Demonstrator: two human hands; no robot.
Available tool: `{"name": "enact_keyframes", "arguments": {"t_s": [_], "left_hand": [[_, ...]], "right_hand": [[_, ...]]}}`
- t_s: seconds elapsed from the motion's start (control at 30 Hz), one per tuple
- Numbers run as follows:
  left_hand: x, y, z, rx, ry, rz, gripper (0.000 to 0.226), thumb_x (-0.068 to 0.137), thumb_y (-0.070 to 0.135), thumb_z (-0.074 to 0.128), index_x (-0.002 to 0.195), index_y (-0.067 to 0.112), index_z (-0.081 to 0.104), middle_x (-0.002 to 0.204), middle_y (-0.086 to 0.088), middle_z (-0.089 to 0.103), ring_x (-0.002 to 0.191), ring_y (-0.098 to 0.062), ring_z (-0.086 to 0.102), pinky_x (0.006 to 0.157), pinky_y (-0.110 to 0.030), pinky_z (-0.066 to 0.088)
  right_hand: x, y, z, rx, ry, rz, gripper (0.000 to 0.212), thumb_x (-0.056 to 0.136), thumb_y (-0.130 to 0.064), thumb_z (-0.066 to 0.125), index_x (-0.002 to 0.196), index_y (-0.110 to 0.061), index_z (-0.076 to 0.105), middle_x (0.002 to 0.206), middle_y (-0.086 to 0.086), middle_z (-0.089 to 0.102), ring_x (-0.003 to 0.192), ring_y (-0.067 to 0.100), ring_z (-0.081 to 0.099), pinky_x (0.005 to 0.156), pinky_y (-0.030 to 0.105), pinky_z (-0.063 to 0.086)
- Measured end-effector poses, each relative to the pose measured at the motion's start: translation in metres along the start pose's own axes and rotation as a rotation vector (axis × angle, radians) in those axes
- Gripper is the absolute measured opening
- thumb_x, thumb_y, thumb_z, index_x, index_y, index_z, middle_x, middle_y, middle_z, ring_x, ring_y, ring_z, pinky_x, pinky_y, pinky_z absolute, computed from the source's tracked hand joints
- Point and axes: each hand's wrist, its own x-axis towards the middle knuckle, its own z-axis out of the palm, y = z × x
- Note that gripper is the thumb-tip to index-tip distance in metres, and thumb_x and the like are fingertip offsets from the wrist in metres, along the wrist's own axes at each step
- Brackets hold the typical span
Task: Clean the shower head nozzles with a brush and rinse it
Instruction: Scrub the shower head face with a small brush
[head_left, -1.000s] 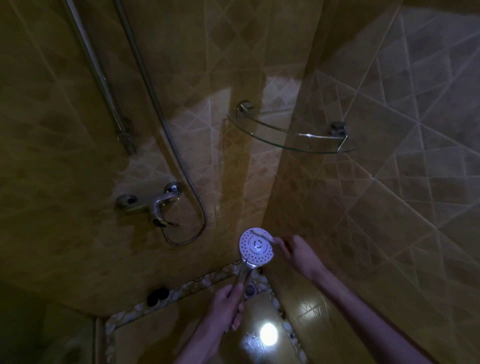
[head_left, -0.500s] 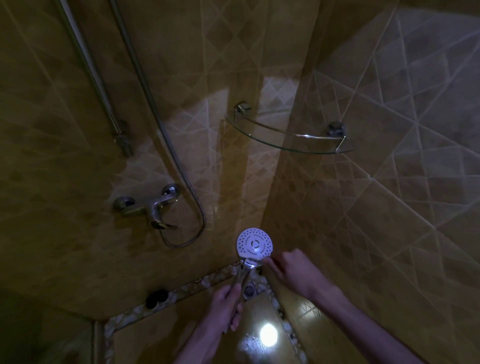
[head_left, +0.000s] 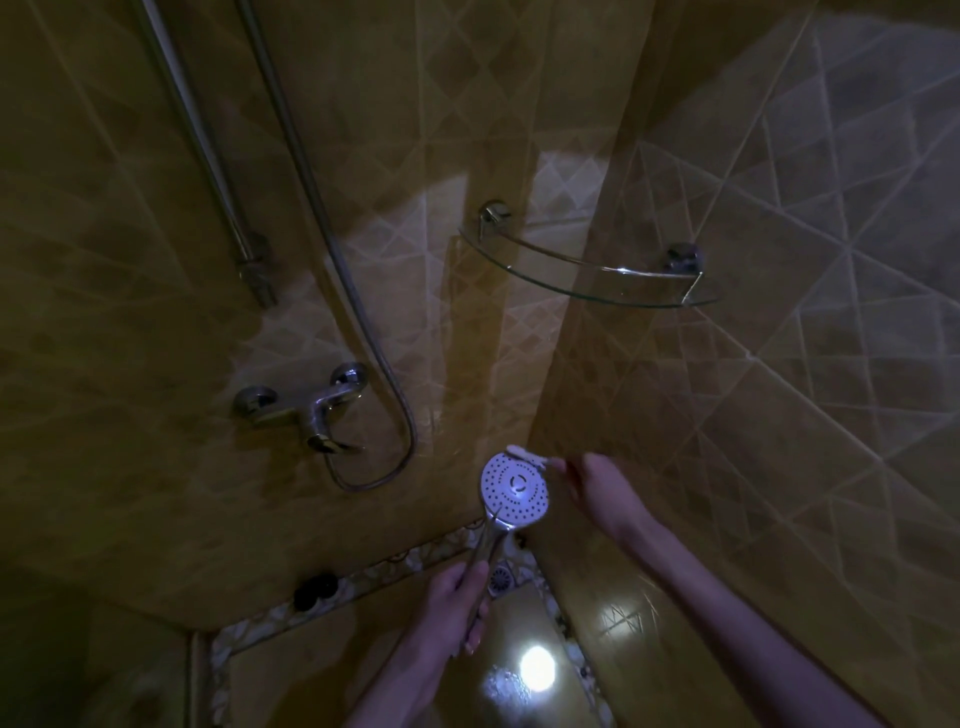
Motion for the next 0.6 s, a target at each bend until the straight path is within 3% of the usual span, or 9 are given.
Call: {"name": "enact_keyframes", "arguments": {"t_s": [0.07, 0.13, 0.23, 0.33, 0.43, 0.6], "left_hand": [[-0.001, 0.0, 0.0, 0.012, -0.004, 0.004, 0.033, 0.096, 0.031, 0.047, 0.065, 0.018, 0.049, 0.049, 0.0, 0.047, 0.028, -0.012, 0.036, 0.037, -0.018, 0.017], [-0.001, 0.0, 0.0, 0.022, -0.001, 0.0, 0.034, 0.096, 0.031, 0.047, 0.065, 0.017, 0.049, 0.049, -0.002, 0.047, 0.028, -0.012, 0.036, 0.037, -0.017, 0.017], [-0.003, -0.001, -0.003, 0.028, 0.007, -0.025, 0.034, 0.096, 0.031, 0.047, 0.065, 0.016, 0.047, 0.049, -0.004, 0.046, 0.027, -0.012, 0.036, 0.034, -0.013, 0.017], [-0.006, -0.002, -0.003, 0.026, 0.005, -0.041, 0.032, 0.096, 0.032, 0.047, 0.068, 0.016, 0.049, 0.049, -0.002, 0.047, 0.028, -0.011, 0.036, 0.034, -0.013, 0.017], [-0.008, 0.001, -0.002, 0.024, -0.004, -0.024, 0.03, 0.096, 0.03, 0.047, 0.07, 0.015, 0.049, 0.049, -0.003, 0.047, 0.028, -0.011, 0.035, 0.037, -0.017, 0.016], [-0.011, 0.005, -0.003, 0.054, 0.003, -0.008, 0.032, 0.096, 0.03, 0.047, 0.068, 0.015, 0.048, 0.054, -0.007, 0.046, 0.03, -0.012, 0.036, 0.034, -0.014, 0.016]], "right_hand": [[0.006, -0.002, -0.004, 0.076, -0.014, 0.076, 0.037, 0.099, -0.029, 0.048, 0.084, 0.0, 0.063, 0.077, 0.009, 0.064, 0.075, 0.02, 0.062, 0.069, 0.033, 0.046], [-0.004, -0.004, 0.003, -0.129, -0.044, -0.041, 0.035, 0.098, -0.039, 0.046, 0.076, -0.016, 0.062, 0.062, 0.001, 0.062, 0.063, 0.017, 0.064, 0.058, 0.029, 0.044], [-0.021, -0.004, 0.017, -0.403, -0.022, -0.198, 0.043, 0.093, -0.054, 0.039, 0.079, -0.02, 0.059, 0.062, 0.01, 0.066, 0.059, 0.025, 0.065, 0.049, 0.027, 0.037], [-0.005, 0.003, 0.012, -0.229, -0.041, -0.094, 0.046, 0.096, -0.05, 0.042, 0.066, -0.017, 0.055, 0.053, 0.003, 0.058, 0.055, 0.022, 0.061, 0.052, 0.026, 0.032], [0.006, 0.007, 0.007, -0.007, -0.042, 0.047, 0.04, 0.098, -0.037, 0.049, 0.069, -0.01, 0.055, 0.053, -0.005, 0.048, 0.053, 0.018, 0.051, 0.055, 0.024, 0.031], [-0.014, 0.01, 0.023, -0.265, -0.062, -0.216, 0.057, 0.093, -0.061, 0.034, 0.074, -0.014, 0.061, 0.067, 0.011, 0.066, 0.064, 0.022, 0.064, 0.048, 0.022, 0.033]]}}
